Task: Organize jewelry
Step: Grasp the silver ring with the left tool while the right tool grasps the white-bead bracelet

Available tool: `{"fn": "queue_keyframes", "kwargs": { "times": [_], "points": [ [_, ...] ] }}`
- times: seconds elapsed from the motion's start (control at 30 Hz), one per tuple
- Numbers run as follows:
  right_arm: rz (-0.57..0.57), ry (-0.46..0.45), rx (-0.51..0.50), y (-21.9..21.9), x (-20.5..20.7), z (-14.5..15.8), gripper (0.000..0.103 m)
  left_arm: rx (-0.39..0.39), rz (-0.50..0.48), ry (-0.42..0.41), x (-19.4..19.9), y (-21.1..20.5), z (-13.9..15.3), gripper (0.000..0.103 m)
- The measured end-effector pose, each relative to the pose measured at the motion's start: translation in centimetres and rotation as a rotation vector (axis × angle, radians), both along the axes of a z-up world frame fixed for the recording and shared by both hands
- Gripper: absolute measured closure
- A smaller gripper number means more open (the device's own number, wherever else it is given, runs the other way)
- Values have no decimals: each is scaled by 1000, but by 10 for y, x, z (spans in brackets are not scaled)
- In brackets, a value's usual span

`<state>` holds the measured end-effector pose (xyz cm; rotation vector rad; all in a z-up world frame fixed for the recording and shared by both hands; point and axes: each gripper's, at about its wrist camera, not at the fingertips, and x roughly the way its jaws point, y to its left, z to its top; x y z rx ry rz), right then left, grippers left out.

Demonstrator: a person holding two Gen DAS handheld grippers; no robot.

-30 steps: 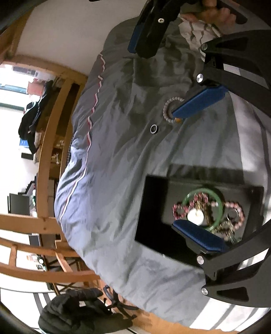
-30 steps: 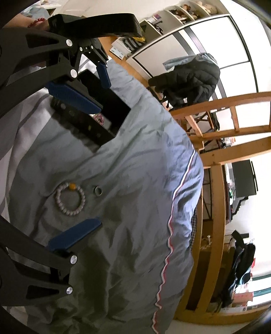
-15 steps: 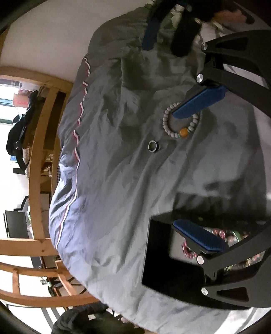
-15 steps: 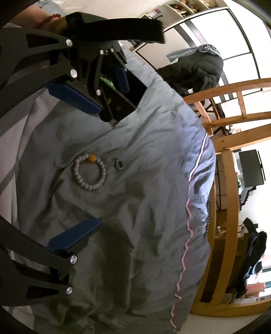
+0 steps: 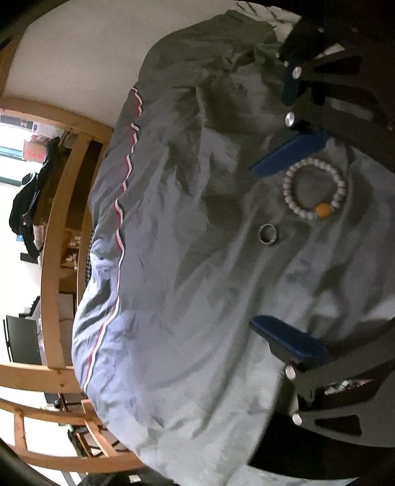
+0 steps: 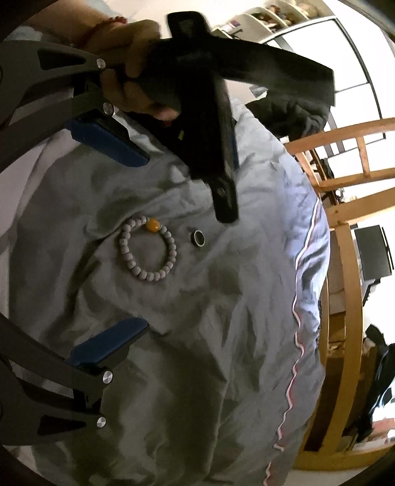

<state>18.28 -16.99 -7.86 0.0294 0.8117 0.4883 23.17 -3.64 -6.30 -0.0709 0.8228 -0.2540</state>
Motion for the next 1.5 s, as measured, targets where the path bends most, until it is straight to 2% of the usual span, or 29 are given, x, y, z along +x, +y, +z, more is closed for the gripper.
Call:
{"fn": "queue_keyframes", "kwargs": {
  "times": [0.07, 0.17, 0.23, 0.3, 0.33, 0.37, 0.4, 0.47, 0.5, 0.57, 0.63, 0.9, 1.13, 1.2, 1.4, 1.5],
  "points": [
    [10, 17, 3, 4, 6, -7, 24, 10, -8, 5, 8, -4, -5, 23],
    [9, 41, 9, 7, 16, -17, 29, 21, -33, 32, 21, -11, -16, 36],
    [-6, 57, 12, 6, 23, -24, 32, 21, -45, 47, 27, -14, -23, 38],
    [-18, 70, 11, 7, 30, -30, 33, 23, -60, 60, 29, -16, -29, 47],
    [-18, 90, 8, 7, 33, -36, 39, 23, -68, 77, 31, -17, -34, 54],
    [-14, 105, 6, 8, 36, -39, 50, 25, -74, 87, 32, -17, -37, 60],
    [-12, 117, -2, 9, 37, -43, 54, 27, -80, 94, 33, -18, -41, 64],
    [-16, 126, -22, 11, 37, -46, 73, 36, -85, 116, 35, -19, -48, 81],
    [-13, 126, -23, 12, 36, -46, 76, 33, -90, 121, 36, -19, -50, 84],
    [-13, 124, -22, 11, 34, -46, 90, 38, -92, 115, 34, -20, -50, 84],
    [-17, 121, -15, 9, 33, -45, 94, 39, -90, 111, 33, -20, -49, 84],
    [-46, 71, 56, -3, 28, -28, 94, 59, -71, 96, 28, -19, -43, 84],
    [-105, -52, 129, -20, 22, 0, 94, 51, -55, 40, 25, -12, -25, 84],
    [-108, -62, 137, -22, 22, 5, 94, 47, -52, 33, 25, -10, -23, 84],
    [-112, -58, 115, -19, 26, 8, 94, 50, -47, 25, 24, -13, -17, 84],
    [-120, -78, 46, -14, 23, 9, 94, 61, -40, 22, 21, -14, -13, 84]
  ]
}}
